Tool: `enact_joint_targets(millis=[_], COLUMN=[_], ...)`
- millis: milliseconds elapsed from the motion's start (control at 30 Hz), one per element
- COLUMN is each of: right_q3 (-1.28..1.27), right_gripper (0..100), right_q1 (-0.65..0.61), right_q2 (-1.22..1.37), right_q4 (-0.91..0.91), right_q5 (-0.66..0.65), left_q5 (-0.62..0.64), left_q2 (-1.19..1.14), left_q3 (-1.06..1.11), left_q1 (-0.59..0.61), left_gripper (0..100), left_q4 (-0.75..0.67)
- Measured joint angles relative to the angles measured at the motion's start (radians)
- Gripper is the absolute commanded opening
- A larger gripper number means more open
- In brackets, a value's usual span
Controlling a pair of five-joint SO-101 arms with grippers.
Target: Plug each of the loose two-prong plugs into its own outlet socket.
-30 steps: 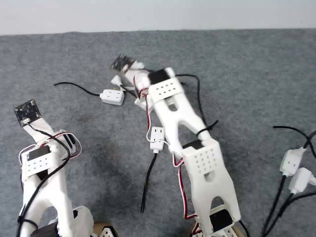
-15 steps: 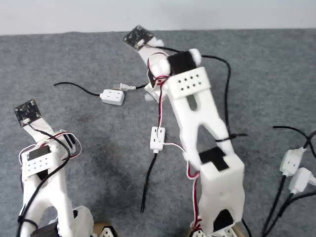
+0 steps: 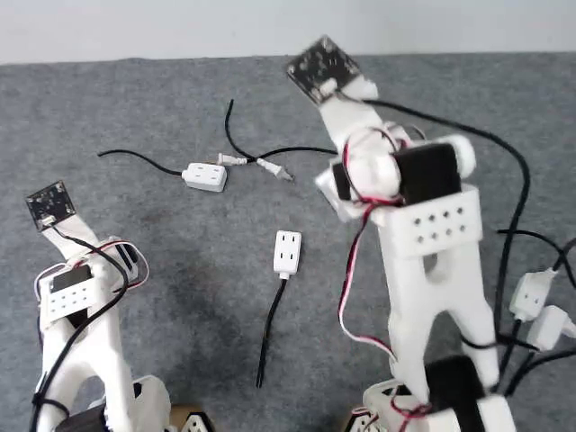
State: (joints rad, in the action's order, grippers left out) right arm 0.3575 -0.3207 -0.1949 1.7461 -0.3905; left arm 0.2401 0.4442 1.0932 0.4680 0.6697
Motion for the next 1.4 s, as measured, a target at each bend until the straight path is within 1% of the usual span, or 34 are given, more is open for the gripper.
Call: enact_joint_targets(millis=[67, 133, 233, 300, 433, 533, 700, 800, 867, 1000, 1133, 1267, 1400], right_q3=[-0.104, -0.224, -0.408, -0.506, -0.559, -0.557, -0.45, -0.381, -0.358, -0.321, -0.275, -0.218, -0.104], right_gripper=[3.5, 6.2, 8.7, 8.5, 8.5, 8.5, 8.5, 8.5, 8.5, 8.5, 8.5, 8.5, 8.8], right_q1=[0.0, -0.012, -0.031, -0.034, -0.044, -0.046, -0.035, 0.003, 0.044, 0.109, 0.083, 0.054, 0.048], right_q2=[-0.023, -0.025, -0.017, 0.02, 0.161, 0.29, 0.52, 0.618, 0.632, 0.634, 0.677, 0.767, 0.87], right_q4=[-0.06, -0.166, -0.397, -0.574, -0.881, -1.043, -1.108, -1.111, -1.111, -1.126, -1.146, -1.171, -1.163], right_q5=[0.0, 0.0, -0.046, -0.094, -0.152, -0.163, -0.167, -0.206, -0.207, -0.115, -0.11, -0.157, -0.189], left_q5=[0.0, 0.0, 0.0, 0.0, 0.0, 0.0, 0.0, 0.0, 0.0, 0.0, 0.0, 0.0, 0.0], left_q2=[0.0, 0.0, 0.0, 0.0, 0.0, 0.0, 0.0, 0.0, 0.0, 0.0, 0.0, 0.0, 0.0], left_q3=[0.0, 0.0, 0.0, 0.0, 0.0, 0.0, 0.0, 0.0, 0.0, 0.0, 0.0, 0.0, 0.0], left_q1=[0.0, 0.0, 0.0, 0.0, 0.0, 0.0, 0.0, 0.0, 0.0, 0.0, 0.0, 0.0, 0.0], left_gripper=[17, 17, 17, 17, 17, 17, 17, 17, 17, 17, 17, 17, 17], left_q4=[0.0, 0.0, 0.0, 0.0, 0.0, 0.0, 0.0, 0.0, 0.0, 0.0, 0.0, 0.0, 0.0])
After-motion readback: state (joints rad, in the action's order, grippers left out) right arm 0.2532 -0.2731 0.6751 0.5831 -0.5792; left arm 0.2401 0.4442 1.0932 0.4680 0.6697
